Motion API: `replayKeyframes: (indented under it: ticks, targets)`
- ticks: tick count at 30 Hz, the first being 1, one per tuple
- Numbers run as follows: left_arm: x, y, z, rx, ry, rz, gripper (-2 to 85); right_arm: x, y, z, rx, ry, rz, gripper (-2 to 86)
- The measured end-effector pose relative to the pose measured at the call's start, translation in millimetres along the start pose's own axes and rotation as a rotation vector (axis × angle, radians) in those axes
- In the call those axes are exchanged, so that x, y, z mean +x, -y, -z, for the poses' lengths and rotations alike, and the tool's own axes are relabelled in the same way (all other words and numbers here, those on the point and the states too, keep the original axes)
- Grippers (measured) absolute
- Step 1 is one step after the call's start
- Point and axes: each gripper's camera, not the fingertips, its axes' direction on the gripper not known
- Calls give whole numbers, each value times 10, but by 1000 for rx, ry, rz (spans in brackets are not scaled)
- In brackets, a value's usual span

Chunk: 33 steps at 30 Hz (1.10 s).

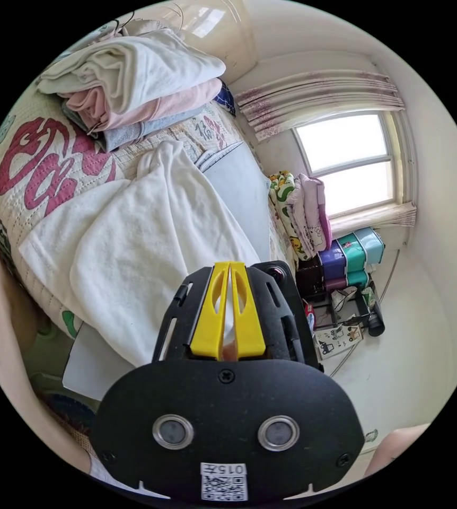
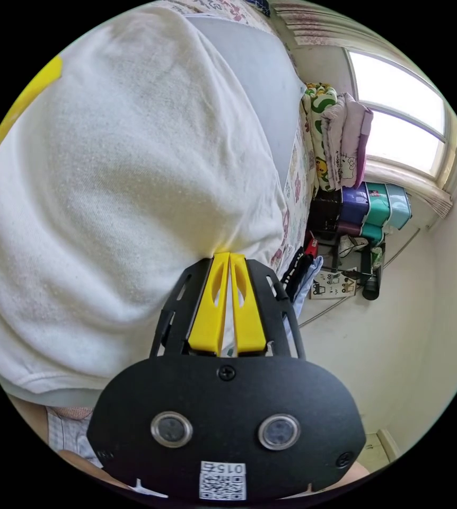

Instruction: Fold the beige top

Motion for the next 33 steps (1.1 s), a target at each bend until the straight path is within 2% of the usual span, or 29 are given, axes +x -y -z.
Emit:
replayKeyframes:
  ticks: [17,26,33]
  targets:
    - [-114,-96,94,-22,-32,39,-9,161,-316,-396,19,32,23,-5]
    - [-69,-74,167,-42,-54,-10,-9,371,-358,-341,34,88,-43,-4]
    - [-160,-81,248,-33,-39,8,-9,422,-286,-151,29,47,-20,-4]
